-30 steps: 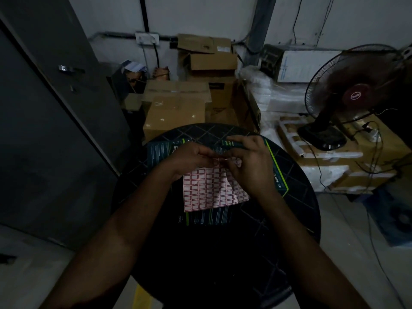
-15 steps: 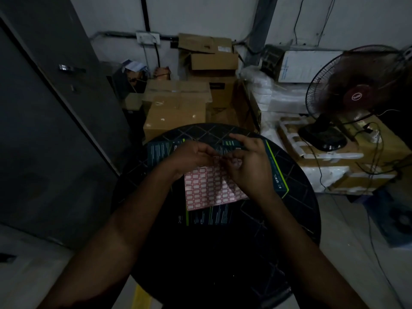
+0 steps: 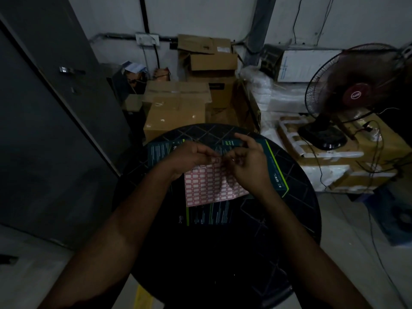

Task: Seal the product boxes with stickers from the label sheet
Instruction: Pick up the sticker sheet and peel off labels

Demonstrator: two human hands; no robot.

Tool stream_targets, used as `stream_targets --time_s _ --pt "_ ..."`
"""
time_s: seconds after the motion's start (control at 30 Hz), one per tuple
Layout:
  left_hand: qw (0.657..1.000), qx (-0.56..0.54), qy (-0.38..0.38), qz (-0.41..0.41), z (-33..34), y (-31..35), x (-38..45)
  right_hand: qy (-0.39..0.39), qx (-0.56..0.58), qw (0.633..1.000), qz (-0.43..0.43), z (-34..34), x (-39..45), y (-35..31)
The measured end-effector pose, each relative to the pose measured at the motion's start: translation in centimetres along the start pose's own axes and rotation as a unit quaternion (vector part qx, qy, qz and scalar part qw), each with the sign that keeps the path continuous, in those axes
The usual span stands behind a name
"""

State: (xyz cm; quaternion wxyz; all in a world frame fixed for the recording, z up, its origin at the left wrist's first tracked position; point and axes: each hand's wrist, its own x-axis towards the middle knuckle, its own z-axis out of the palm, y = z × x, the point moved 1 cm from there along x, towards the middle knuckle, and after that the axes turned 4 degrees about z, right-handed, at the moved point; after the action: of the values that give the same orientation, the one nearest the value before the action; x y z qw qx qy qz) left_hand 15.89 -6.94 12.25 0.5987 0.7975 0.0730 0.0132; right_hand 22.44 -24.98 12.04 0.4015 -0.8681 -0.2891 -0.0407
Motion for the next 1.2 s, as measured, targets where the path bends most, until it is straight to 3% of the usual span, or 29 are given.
stream_targets --time_s 0.2,0.57,0.77,1.2 --pt "1.0 0.007 0.002 -0.004 0.1 -0.1 -0.1 -0.031 0.021 0.999 -0.001 -0.4 0.1 0.7" --pt "1.0 0.005 -0.007 -0.004 0.3 0.2 -0.8 -0.078 -0.064 0.994 -0.042 0.2 -0.6 0.0" --pt "1.0 0.007 -0.005 -0.008 0.3 0.0 -1.1 -0.101 -0.007 0.994 -0.04 -0.1 -0.7 0.2" --pt "1.0 -0.005 -0.001 -0.014 0.6 0.1 -1.3 -0.118 -0.01 0.991 -0.064 -1.8 -1.0 -0.4"
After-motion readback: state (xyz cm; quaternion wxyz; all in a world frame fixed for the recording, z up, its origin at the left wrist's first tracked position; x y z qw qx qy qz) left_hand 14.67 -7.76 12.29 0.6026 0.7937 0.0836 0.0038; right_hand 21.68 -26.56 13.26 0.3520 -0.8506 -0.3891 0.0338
